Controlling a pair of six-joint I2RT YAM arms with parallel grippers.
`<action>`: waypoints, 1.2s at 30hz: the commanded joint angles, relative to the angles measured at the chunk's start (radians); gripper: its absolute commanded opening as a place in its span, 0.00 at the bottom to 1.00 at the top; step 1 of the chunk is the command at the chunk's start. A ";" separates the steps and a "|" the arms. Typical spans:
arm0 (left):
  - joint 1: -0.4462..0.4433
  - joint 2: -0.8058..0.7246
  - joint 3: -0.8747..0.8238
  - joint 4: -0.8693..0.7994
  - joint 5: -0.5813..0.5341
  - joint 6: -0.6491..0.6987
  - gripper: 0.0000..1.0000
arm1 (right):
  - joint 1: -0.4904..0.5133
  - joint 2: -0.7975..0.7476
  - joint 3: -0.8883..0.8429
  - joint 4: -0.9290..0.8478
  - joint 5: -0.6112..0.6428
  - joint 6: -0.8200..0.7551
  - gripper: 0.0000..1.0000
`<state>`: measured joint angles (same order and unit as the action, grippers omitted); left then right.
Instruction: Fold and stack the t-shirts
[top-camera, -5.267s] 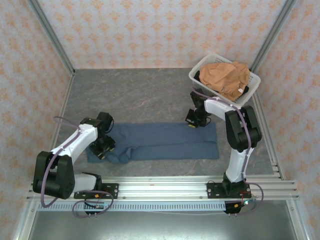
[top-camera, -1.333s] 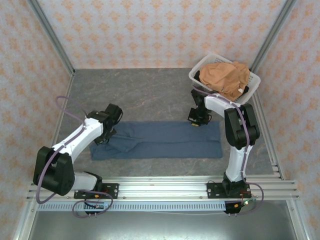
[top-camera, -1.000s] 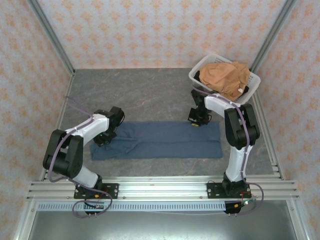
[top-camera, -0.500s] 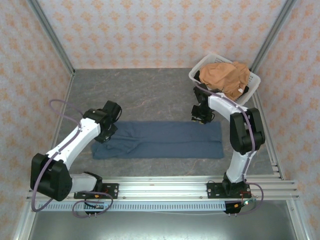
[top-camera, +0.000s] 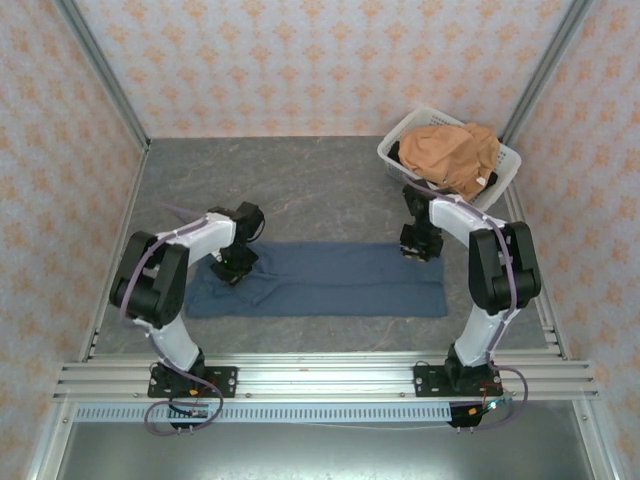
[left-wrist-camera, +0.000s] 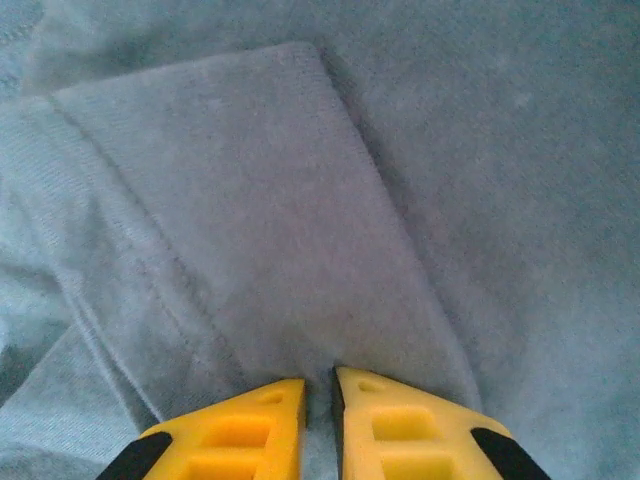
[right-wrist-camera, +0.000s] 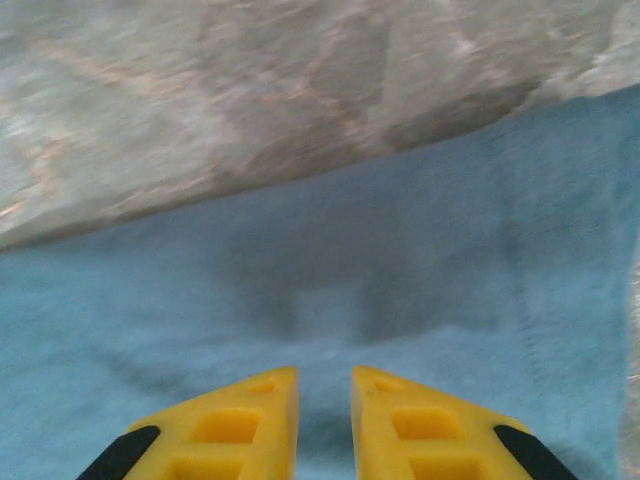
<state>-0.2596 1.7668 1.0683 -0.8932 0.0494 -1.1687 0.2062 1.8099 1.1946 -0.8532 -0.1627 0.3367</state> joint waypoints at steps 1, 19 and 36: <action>0.058 0.099 0.118 0.039 -0.028 0.096 0.15 | -0.010 0.040 -0.022 -0.038 0.051 0.015 0.20; 0.055 1.025 1.809 -0.017 0.212 0.319 0.48 | 0.353 -0.098 -0.250 0.216 -0.377 0.513 0.24; 0.109 0.389 0.894 0.168 0.078 0.053 0.27 | 0.297 0.091 0.225 0.170 -0.203 0.157 0.23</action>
<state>-0.1570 2.0399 2.0052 -0.7692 0.1238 -1.0424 0.5026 1.8236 1.3602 -0.7116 -0.3973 0.5987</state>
